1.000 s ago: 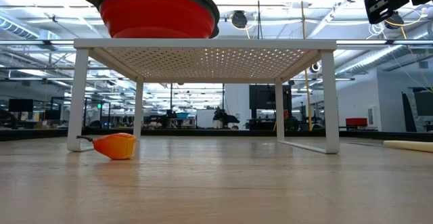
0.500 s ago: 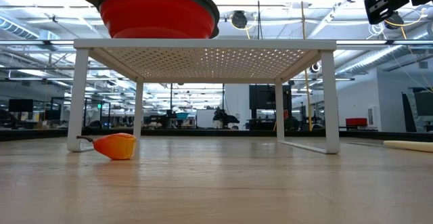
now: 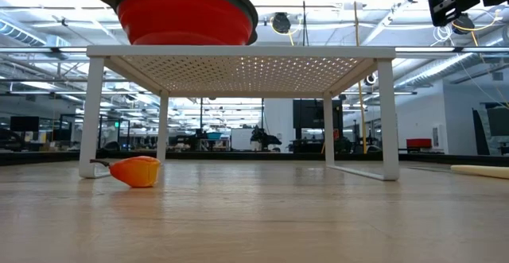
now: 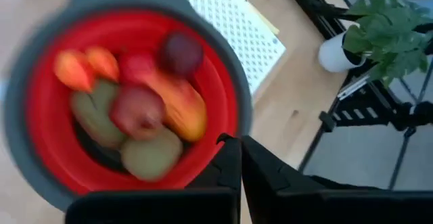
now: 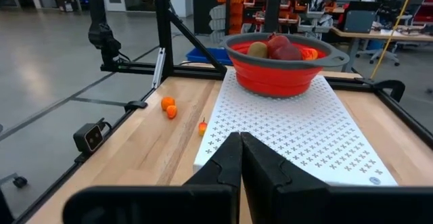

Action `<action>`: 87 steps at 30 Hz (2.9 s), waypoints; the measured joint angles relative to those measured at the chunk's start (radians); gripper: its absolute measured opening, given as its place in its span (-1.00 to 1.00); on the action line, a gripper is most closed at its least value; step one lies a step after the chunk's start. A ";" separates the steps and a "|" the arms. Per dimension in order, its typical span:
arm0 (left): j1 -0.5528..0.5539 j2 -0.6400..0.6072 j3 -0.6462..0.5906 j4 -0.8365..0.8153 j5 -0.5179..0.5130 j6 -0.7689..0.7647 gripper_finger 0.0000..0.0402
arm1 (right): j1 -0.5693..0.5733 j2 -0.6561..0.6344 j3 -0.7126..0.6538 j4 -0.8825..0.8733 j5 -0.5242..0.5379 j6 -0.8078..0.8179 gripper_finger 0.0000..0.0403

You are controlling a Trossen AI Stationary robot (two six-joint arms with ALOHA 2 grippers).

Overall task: Pick & Place Fruit
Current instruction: Put the orange into the red strainer bowl on the shelf

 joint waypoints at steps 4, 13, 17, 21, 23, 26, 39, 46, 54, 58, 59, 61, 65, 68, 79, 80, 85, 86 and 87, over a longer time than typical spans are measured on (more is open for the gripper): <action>-0.117 0.017 0.000 0.008 -0.076 -0.216 -0.98 | 0.000 0.000 0.000 0.000 0.000 -0.027 -1.00; -0.313 0.108 0.000 -0.007 -0.116 -0.588 -0.99 | 0.000 0.000 0.000 0.000 0.000 -0.028 -1.00; -0.385 0.168 0.000 -0.003 -0.063 -0.755 -0.98 | 0.000 0.000 0.000 0.000 -0.002 -0.028 -1.00; -0.450 0.236 0.000 0.004 0.001 -0.933 -0.99 | 0.000 0.000 0.000 0.000 -0.003 -0.028 -1.00; -0.477 0.273 0.000 0.014 0.021 -1.013 -0.98 | 0.000 0.000 0.000 0.000 -0.003 -0.028 -1.00; -0.512 0.328 0.000 0.027 0.057 -1.117 -0.99 | 0.000 0.000 0.000 0.000 -0.003 -0.028 -1.00; -0.594 0.500 0.000 0.064 0.148 -1.302 -0.96 | 0.000 0.000 0.000 0.000 -0.004 -0.028 -1.00; -0.600 0.543 0.000 0.068 0.137 -1.248 -0.80 | 0.000 0.000 0.000 -0.001 -0.004 -0.028 -1.00; -0.596 0.575 -0.001 0.058 0.133 -1.251 -0.20 | 0.000 0.000 0.000 -0.001 -0.004 -0.028 -1.00; -0.592 0.583 -0.025 0.058 0.149 -1.254 0.15 | 0.000 0.000 0.000 -0.001 -0.004 -0.028 -1.00; -0.592 0.584 -0.035 0.058 0.151 -1.247 0.23 | 0.000 0.000 0.000 -0.001 -0.004 -0.028 -1.00; -0.591 0.585 -0.050 0.058 0.157 -1.213 0.36 | 0.000 0.000 0.000 0.000 -0.004 -0.028 -1.00; -0.588 0.584 -0.079 0.061 0.158 -1.160 0.51 | 0.000 0.000 0.000 -0.001 -0.004 -0.028 -1.00; -0.584 0.584 -0.112 0.075 0.159 -1.143 0.53 | 0.000 0.000 0.000 -0.001 -0.004 -0.028 -1.00; -0.583 0.583 -0.227 0.129 0.177 -1.035 0.35 | 0.000 0.000 0.000 -0.001 -0.004 -0.031 -1.00; -0.582 0.583 -0.240 0.150 0.178 -1.025 0.34 | 0.000 0.000 0.000 -0.001 -0.004 -0.031 -1.00; -0.581 0.583 -0.298 0.226 0.177 -1.016 0.33 | 0.000 0.000 0.000 -0.001 -0.004 -0.032 -1.00; -0.581 0.583 -0.311 0.239 0.177 -1.016 0.34 | 0.000 0.000 0.000 -0.001 -0.004 -0.032 -1.00; -0.581 0.583 -0.323 0.252 0.178 -1.016 0.34 | 0.000 0.000 0.000 -0.001 -0.004 -0.032 -1.00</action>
